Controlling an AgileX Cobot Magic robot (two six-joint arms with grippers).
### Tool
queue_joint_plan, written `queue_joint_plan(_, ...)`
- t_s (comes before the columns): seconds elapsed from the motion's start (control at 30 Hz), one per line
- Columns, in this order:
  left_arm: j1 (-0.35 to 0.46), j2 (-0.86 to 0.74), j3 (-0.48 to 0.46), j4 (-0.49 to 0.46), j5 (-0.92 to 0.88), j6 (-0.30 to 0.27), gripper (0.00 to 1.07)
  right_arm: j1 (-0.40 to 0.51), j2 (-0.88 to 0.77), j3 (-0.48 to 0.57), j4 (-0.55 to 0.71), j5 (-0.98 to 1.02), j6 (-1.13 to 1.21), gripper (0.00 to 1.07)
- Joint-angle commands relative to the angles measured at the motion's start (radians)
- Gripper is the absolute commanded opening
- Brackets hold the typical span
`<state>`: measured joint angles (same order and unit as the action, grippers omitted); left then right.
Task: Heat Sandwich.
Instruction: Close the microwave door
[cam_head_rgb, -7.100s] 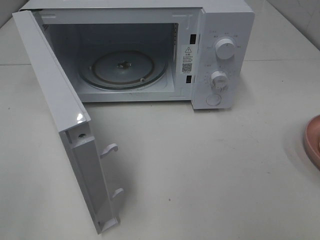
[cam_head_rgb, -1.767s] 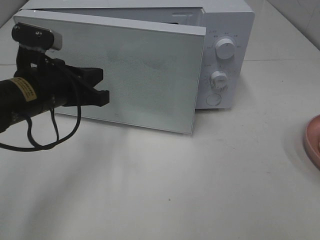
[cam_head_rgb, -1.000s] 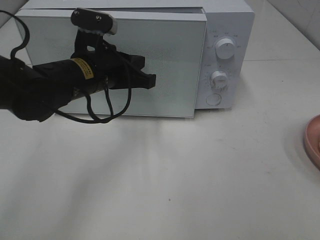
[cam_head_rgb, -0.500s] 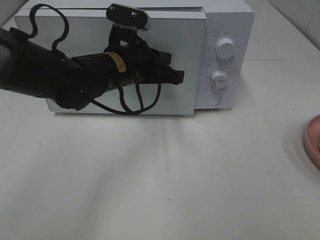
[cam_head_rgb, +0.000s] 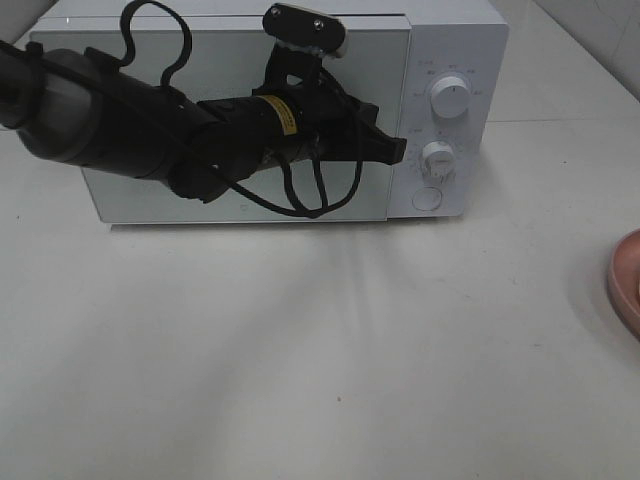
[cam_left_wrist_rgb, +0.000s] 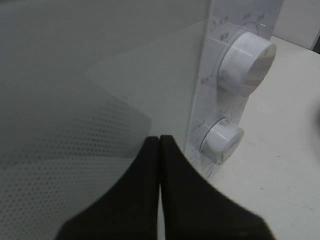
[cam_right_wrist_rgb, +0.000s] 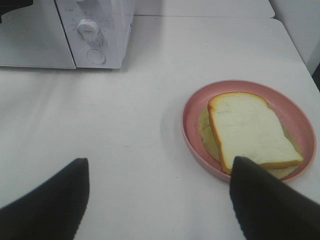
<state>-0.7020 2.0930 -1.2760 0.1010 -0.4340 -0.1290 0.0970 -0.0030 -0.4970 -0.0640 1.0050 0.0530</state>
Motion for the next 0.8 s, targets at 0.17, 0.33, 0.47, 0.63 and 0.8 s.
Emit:
queue_joint_plan(0.17, 0.021, 0.043, -0.092, -0.095, 0.005, 0.017, 0.0, -0.001, -0.029, 0.001, -0.004, -0.009, 0.001, 0.75)
queue_joint_plan(0.33, 0.021, 0.043, -0.092, -0.094, 0.004, 0.017, 0.0, -0.001, -0.029, 0.001, -0.004, -0.009, 0.001, 0.75)
queue_joint_plan(0.47, 0.021, 0.041, -0.09, -0.092, 0.004, 0.017, 0.0, -0.001, -0.029, 0.001, -0.004, -0.009, 0.001, 0.75)
queue_joint_plan(0.63, 0.021, 0.036, -0.088, -0.092, 0.01, 0.017, 0.0, -0.001, -0.029, 0.001, -0.004, -0.009, 0.001, 0.75)
queue_joint_plan(0.8, 0.014, 0.028, -0.084, -0.092, 0.032, 0.017, 0.0, -0.001, -0.029, 0.001, -0.004, -0.009, 0.001, 0.75)
